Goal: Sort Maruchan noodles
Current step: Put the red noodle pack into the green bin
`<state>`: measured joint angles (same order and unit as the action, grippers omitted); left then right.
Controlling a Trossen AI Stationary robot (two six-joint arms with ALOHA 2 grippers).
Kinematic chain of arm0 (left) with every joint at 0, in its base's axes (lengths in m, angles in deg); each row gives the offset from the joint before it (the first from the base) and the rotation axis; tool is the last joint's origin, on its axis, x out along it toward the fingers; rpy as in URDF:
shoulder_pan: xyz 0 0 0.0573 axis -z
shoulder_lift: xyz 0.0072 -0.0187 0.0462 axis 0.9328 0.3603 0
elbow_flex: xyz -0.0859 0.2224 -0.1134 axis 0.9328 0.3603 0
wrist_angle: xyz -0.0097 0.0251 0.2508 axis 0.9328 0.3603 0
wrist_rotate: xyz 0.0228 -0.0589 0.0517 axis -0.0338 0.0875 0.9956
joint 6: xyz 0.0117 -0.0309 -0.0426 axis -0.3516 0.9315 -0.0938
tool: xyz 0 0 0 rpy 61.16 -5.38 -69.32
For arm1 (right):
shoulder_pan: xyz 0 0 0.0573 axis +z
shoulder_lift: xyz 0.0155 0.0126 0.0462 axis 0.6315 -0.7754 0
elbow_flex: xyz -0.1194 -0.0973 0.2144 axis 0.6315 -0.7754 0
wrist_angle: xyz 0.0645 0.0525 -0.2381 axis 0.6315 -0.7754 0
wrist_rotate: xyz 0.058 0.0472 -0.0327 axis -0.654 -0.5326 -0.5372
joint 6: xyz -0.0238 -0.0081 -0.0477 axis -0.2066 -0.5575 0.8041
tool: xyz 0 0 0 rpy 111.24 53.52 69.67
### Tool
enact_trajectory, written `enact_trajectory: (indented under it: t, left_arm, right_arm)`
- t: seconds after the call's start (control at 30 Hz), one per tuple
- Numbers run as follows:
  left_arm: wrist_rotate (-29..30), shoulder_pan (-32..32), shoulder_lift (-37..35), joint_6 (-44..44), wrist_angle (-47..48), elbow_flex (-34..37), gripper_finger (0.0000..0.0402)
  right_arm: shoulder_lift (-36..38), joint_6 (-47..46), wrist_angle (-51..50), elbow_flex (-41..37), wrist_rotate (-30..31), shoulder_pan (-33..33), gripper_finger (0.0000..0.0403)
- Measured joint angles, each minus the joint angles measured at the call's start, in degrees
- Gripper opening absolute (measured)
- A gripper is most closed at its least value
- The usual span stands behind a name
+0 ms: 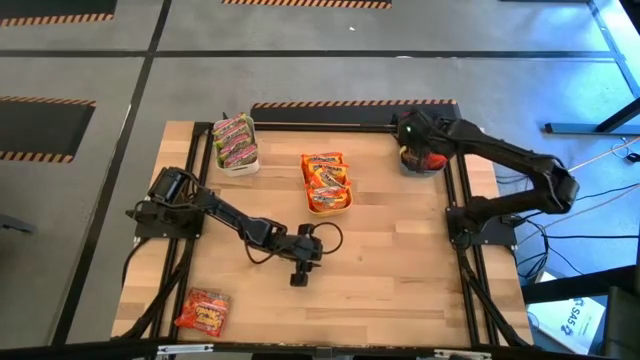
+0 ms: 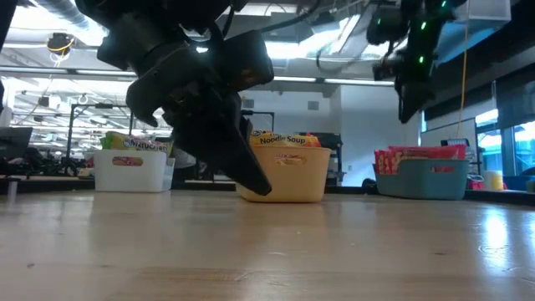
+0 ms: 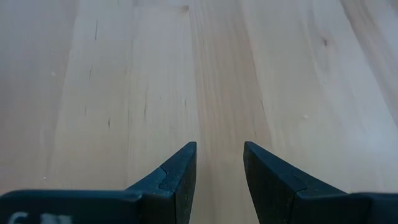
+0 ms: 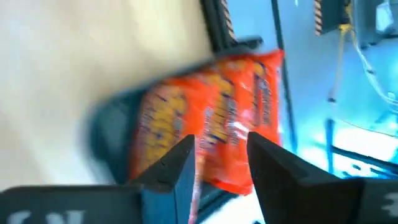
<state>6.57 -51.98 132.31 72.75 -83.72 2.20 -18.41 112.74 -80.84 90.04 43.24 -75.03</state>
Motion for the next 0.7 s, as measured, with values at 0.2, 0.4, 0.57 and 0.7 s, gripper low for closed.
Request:
enact_trajectory:
  t: [0.2, 0.4, 0.57, 0.7]
  left_arm:
    - [3.19, 1.34, 0.0, -1.11, -1.07, -0.04, 0.0128]
    - [4.03, 1.5, 0.01, -1.3, -1.06, -0.04, 0.0128]
    - [5.98, 2.43, -1.88, -0.14, 1.78, -0.04, 0.0128]
    - [7.9, 4.11, -5.52, 1.44, 6.23, -0.07, 0.0127]
  right_arm:
    - [5.52, -14.68, -0.48, -1.65, -12.55, 12.38, 0.0105]
    - [7.64, -23.88, 14.79, -10.55, -19.26, 29.71, 0.0066]
    - [6.99, -28.61, 31.09, -18.71, -18.68, 42.65, 0.0039]
    - [6.48, -30.13, 46.5, -24.59, -17.58, 50.41, 0.0026]
